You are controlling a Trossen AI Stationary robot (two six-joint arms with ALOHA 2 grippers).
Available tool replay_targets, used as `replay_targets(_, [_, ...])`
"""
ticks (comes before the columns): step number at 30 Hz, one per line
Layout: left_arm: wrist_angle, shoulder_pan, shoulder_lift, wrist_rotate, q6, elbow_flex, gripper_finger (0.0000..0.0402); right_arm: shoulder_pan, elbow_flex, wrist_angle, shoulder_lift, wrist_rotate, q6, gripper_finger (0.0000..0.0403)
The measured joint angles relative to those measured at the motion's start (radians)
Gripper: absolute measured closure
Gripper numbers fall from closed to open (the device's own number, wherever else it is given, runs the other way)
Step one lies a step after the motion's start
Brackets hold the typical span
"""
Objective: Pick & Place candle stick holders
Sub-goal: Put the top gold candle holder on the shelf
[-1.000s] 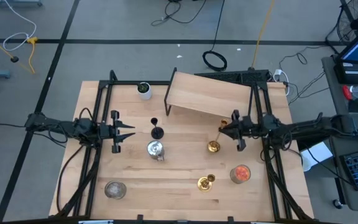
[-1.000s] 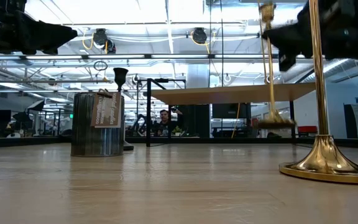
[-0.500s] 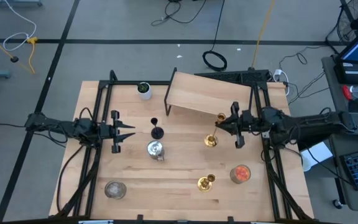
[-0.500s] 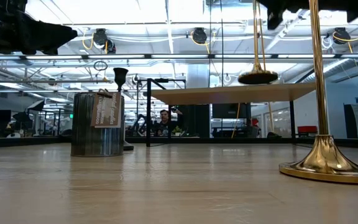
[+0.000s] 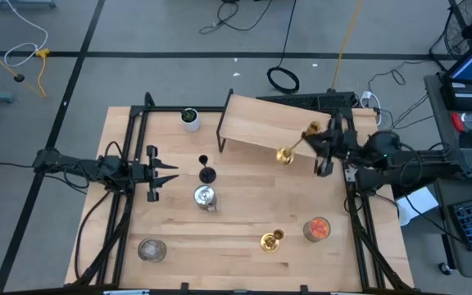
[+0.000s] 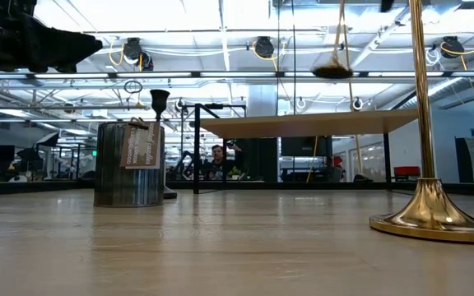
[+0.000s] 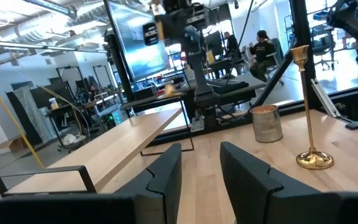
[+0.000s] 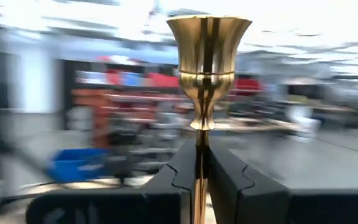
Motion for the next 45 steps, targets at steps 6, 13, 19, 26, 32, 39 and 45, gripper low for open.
replay_targets(6, [0.0,0.0,0.0,0.0,0.0,0.0,0.0284,-0.001,0.0,-0.063,-0.016,0.27,-0.156,0.0385])
replay_targets(13, [0.002,0.0,0.0,0.0,0.002,0.0,0.0284,-0.044,0.0,-0.059,-0.017,0.522,-0.193,0.0385])
replay_targets(19, [0.003,0.0,0.0,0.0,0.006,0.0,0.0284,-0.133,-0.005,-0.056,-0.016,0.531,-0.127,0.0385])
replay_targets(26, [0.004,0.0,0.0,0.0,0.006,0.0,0.0284,-0.259,-0.072,-0.023,-0.015,0.528,-0.09,0.0385])
replay_targets(32, [0.004,0.0,0.0,0.0,0.006,0.0,0.0284,-0.35,-0.121,0.055,-0.015,0.475,-0.077,0.0385])
replay_targets(39, [0.004,0.0,0.0,0.0,0.006,0.0,0.0284,-0.41,-0.169,0.089,-0.017,0.446,-0.032,0.0385])
replay_targets(45, [0.004,0.0,0.0,0.0,0.005,0.0,0.0284,-0.42,-0.203,0.188,-0.017,0.447,-0.053,0.0359])
